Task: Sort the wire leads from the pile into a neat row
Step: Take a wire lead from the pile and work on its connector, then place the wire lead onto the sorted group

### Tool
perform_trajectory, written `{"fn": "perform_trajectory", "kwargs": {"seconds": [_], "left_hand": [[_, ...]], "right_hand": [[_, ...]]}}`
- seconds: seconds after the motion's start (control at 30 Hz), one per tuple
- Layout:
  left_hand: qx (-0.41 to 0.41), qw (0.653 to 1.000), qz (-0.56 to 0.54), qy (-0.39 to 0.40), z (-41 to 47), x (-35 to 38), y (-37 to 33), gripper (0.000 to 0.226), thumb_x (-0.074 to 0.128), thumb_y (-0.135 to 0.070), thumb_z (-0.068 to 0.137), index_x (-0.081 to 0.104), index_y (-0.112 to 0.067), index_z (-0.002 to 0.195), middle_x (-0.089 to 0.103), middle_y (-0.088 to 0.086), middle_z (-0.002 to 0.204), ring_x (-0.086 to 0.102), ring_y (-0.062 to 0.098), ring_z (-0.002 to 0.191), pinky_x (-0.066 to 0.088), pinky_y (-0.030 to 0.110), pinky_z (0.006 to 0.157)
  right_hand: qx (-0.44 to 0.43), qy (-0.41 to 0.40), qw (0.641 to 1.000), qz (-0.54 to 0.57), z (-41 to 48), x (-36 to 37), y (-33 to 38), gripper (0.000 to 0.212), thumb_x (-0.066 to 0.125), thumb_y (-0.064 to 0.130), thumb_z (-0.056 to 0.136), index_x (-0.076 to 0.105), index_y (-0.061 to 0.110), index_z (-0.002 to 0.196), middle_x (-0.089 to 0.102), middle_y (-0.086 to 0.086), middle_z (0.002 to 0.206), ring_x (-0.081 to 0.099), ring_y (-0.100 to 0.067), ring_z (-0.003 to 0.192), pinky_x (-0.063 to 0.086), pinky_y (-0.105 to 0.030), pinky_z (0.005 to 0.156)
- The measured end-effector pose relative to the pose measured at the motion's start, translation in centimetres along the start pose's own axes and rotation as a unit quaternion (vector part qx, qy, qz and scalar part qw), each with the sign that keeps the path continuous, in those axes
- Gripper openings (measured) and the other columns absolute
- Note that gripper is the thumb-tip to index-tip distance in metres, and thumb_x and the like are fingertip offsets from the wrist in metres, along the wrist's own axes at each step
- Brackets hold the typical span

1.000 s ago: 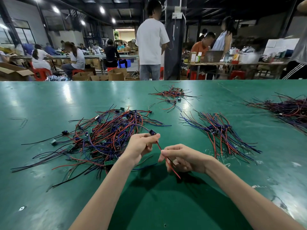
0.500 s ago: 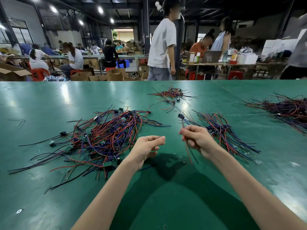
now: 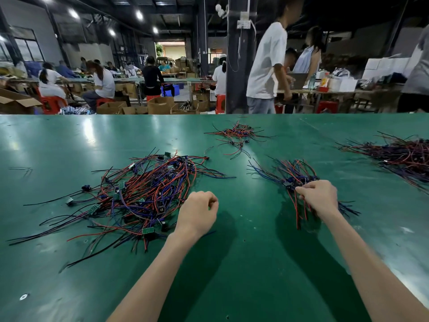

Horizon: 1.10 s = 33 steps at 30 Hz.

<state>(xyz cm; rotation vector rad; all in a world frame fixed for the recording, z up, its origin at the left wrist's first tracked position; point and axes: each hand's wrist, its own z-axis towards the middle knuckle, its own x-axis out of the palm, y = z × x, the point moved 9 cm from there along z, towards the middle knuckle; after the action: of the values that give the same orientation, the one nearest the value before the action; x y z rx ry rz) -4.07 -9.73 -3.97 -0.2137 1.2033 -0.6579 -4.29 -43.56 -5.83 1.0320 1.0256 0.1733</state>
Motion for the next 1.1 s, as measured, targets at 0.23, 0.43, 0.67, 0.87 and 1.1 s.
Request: {"fn": "perform_trajectory", "kwargs": {"seconds": [0.23, 0.43, 0.67, 0.87, 1.1], "left_hand": [[-0.118, 0.961, 0.25, -0.003, -0.2, -1.1, 2.5, 0.03, 0.048, -0.02, 0.091, 0.05, -0.013, 0.12, 0.05, 0.009, 0.125, 0.042, 0.027, 0.117, 0.036, 0.036, 0.097], [-0.182, 0.944, 0.27, 0.053, -0.6, -1.0, 4.7, 0.039, 0.055, -0.016, 0.089, 0.042, -0.009, 0.125, 0.045, 0.015, 0.131, 0.043, 0.03, 0.122, 0.037, 0.037, 0.099], [-0.197, 0.944, 0.263, 0.042, -0.5, -1.8, 5.1, 0.041, 0.051, -0.043, 0.094, 0.052, -0.012, 0.121, 0.047, 0.015, 0.131, 0.039, 0.032, 0.123, 0.033, 0.043, 0.1], [-0.166, 0.959, 0.215, 0.078, -0.2, -0.8, 4.6, 0.03, 0.052, -0.042, 0.095, 0.059, -0.016, 0.109, 0.065, 0.004, 0.109, 0.057, 0.025, 0.107, 0.033, 0.041, 0.096], [-0.077, 0.993, 0.001, 0.091, -0.7, 0.9, 1.4, 0.009, 0.062, -0.025, 0.09, 0.061, -0.016, 0.094, 0.066, 0.001, 0.098, 0.06, 0.022, 0.092, 0.05, 0.034, 0.082]], "right_hand": [[-0.12, -0.073, 0.975, -0.171, -2.9, 0.2, 4.0, 0.019, 0.062, 0.021, 0.09, 0.069, 0.01, 0.103, 0.058, -0.017, 0.108, 0.061, -0.037, 0.091, 0.047, -0.037, 0.078], [-0.205, -0.046, 0.967, -0.142, -5.1, 2.7, 6.3, 0.016, 0.055, 0.011, 0.089, 0.069, 0.007, 0.097, 0.057, -0.016, 0.103, 0.059, -0.036, 0.086, 0.045, -0.037, 0.074], [-0.264, 0.021, 0.958, -0.106, -7.2, 5.8, 7.6, 0.014, 0.056, 0.009, 0.09, 0.069, 0.006, 0.094, 0.058, -0.011, 0.097, 0.057, -0.029, 0.083, 0.045, -0.033, 0.075], [-0.302, 0.067, 0.947, -0.087, -8.3, 7.1, 8.2, 0.013, 0.058, 0.007, 0.089, 0.071, 0.007, 0.091, 0.053, -0.001, 0.085, 0.055, -0.023, 0.077, 0.044, -0.03, 0.075], [-0.327, 0.113, 0.935, -0.081, -9.2, 8.2, 8.5, 0.01, 0.061, 0.009, 0.088, 0.071, 0.01, 0.088, 0.055, 0.0, 0.083, 0.056, -0.021, 0.077, 0.045, -0.032, 0.076]]}}
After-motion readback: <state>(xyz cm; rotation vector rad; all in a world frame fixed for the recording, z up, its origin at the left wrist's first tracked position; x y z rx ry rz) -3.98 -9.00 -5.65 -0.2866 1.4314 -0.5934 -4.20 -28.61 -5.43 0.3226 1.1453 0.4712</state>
